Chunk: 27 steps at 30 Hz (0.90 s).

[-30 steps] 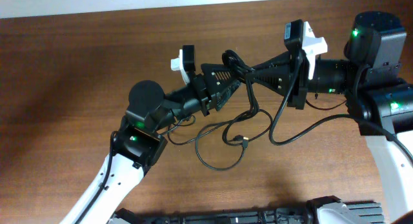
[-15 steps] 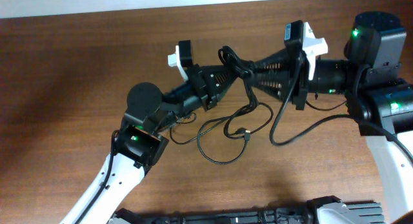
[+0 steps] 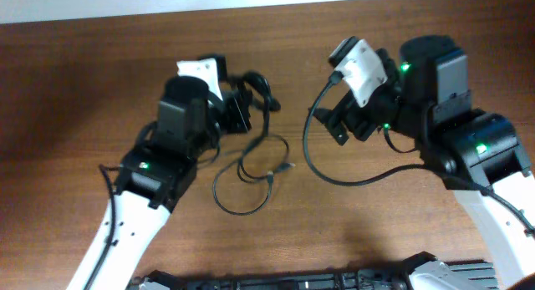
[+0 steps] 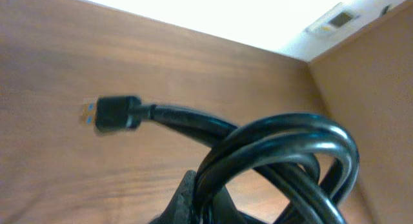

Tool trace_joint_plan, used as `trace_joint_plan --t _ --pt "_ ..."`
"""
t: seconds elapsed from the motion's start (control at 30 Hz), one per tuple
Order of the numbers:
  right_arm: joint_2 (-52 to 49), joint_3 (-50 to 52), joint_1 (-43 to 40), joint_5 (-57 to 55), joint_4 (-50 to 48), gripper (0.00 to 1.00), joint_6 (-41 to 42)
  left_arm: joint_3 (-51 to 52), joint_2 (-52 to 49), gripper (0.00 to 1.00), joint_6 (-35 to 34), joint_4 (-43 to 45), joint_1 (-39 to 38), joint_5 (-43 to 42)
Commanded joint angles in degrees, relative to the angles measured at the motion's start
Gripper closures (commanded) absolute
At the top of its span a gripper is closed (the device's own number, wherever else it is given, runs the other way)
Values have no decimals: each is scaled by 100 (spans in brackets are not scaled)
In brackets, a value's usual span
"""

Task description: Untangle cables

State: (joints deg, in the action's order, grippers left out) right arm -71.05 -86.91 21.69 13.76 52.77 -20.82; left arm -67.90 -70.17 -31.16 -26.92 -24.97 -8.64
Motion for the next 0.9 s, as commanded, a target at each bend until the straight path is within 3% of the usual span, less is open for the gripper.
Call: trace_joint_plan --t 0.0,0.13,0.2,0.23,0.33,0.4,0.43,0.47,0.5,0.53,0.67,0.73,0.87 --pt "35 -85 710 -643 24 1 11 -1049 92 100 1027 -595 22 527" --pt "24 -85 1032 673 31 1 507 -1580 92 100 1154 -1178 -463 697" --pt "24 -85 1027 680 -26 19 505 -1589 90 100 1152 -1316 -927 1443" --pt "24 -85 1027 673 -195 20 507 -1589 90 100 1147 -1325 -1106 1641" --pt "24 -85 1016 660 -629 51 509 -1589 92 100 802 -1436 -1276 2199" --pt "24 -85 1016 660 -748 65 507 -1589 94 100 667 -1390 -1276 2140" --pt "24 -85 1016 660 -752 84 509 -1589 92 100 636 -1362 -1276 1932" --pt "24 -85 1016 660 -752 86 509 -1589 92 100 636 -1333 -1276 1784" --pt "17 -85 1016 660 -739 78 509 -1589 92 100 638 -1279 -1276 1554" --pt "4 -85 1016 660 -717 64 509 -1589 92 100 638 -1209 -1276 1285" --pt "-70 -85 1016 660 -715 63 535 -1589 92 100 636 -1213 -1276 1244" --pt "-70 -85 1016 660 -717 94 555 -1589 92 100 638 -1220 -1276 1248" --pt "-66 -85 1016 662 -656 96 658 -1589 98 100 481 -1226 -1274 1563"
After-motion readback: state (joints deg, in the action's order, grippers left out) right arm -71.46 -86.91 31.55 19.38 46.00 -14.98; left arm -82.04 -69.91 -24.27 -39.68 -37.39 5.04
